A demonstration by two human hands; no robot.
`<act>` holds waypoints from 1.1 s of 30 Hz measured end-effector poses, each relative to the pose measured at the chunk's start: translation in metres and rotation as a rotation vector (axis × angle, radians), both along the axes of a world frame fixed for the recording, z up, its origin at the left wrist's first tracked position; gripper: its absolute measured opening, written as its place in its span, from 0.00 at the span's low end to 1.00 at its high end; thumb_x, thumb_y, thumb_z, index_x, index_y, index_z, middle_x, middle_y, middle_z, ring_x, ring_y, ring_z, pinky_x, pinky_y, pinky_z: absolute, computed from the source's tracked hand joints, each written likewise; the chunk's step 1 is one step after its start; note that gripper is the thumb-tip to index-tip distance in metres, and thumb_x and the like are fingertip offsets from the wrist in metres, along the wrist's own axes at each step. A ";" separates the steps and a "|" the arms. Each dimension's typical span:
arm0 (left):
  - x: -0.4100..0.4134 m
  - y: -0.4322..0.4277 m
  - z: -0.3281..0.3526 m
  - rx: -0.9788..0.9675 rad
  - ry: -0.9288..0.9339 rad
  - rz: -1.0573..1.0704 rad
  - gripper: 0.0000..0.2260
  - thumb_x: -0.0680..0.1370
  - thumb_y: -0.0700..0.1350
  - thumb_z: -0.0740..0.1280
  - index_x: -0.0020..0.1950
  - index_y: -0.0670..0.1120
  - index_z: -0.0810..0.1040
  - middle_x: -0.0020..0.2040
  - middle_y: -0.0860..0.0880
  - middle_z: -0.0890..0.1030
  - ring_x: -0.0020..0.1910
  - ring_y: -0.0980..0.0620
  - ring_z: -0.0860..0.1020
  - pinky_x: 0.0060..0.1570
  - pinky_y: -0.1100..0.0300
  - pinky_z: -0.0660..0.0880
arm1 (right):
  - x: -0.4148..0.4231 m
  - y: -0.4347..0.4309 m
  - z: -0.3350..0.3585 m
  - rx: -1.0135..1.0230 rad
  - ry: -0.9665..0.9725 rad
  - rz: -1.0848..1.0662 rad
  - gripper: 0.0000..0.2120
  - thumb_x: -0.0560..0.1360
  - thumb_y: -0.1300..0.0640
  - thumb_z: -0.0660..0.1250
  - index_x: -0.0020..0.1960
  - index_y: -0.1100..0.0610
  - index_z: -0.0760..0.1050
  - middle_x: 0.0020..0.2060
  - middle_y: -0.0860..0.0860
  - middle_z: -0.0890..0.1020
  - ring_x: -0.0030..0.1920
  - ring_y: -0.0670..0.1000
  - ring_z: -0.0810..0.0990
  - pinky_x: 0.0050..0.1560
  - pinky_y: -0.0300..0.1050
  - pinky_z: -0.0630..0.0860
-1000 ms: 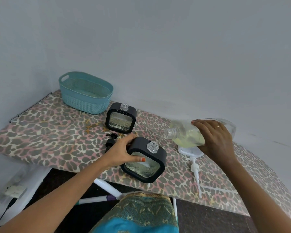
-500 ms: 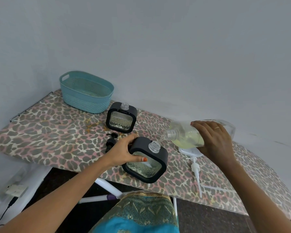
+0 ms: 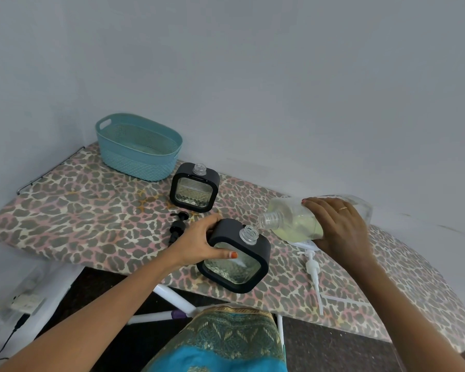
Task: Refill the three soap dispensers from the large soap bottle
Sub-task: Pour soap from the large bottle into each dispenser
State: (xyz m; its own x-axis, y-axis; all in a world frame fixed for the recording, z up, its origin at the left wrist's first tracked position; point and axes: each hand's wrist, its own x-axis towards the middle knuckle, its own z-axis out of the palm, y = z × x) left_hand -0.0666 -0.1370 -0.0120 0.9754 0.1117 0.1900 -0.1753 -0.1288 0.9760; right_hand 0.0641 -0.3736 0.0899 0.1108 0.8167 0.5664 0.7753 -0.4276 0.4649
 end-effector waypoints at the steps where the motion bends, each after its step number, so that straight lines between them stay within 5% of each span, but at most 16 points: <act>1: 0.000 0.000 0.000 0.001 0.001 0.000 0.34 0.55 0.64 0.76 0.53 0.48 0.74 0.50 0.50 0.80 0.50 0.58 0.80 0.51 0.67 0.75 | -0.001 0.000 0.000 0.000 -0.001 0.006 0.37 0.50 0.59 0.83 0.55 0.58 0.69 0.45 0.55 0.84 0.42 0.57 0.83 0.42 0.48 0.78; 26: 0.002 -0.003 0.001 0.030 0.006 -0.005 0.32 0.55 0.65 0.75 0.52 0.50 0.74 0.49 0.50 0.79 0.50 0.58 0.79 0.51 0.68 0.74 | 0.001 -0.005 -0.011 -0.041 0.004 -0.010 0.40 0.47 0.60 0.83 0.55 0.57 0.69 0.46 0.53 0.84 0.44 0.55 0.83 0.43 0.47 0.78; 33: 0.002 -0.004 -0.001 0.048 0.022 0.007 0.32 0.55 0.64 0.75 0.52 0.49 0.74 0.49 0.51 0.80 0.50 0.57 0.79 0.53 0.65 0.75 | 0.000 -0.005 -0.014 -0.036 0.060 -0.022 0.37 0.52 0.53 0.83 0.55 0.56 0.69 0.46 0.54 0.84 0.42 0.56 0.84 0.42 0.47 0.79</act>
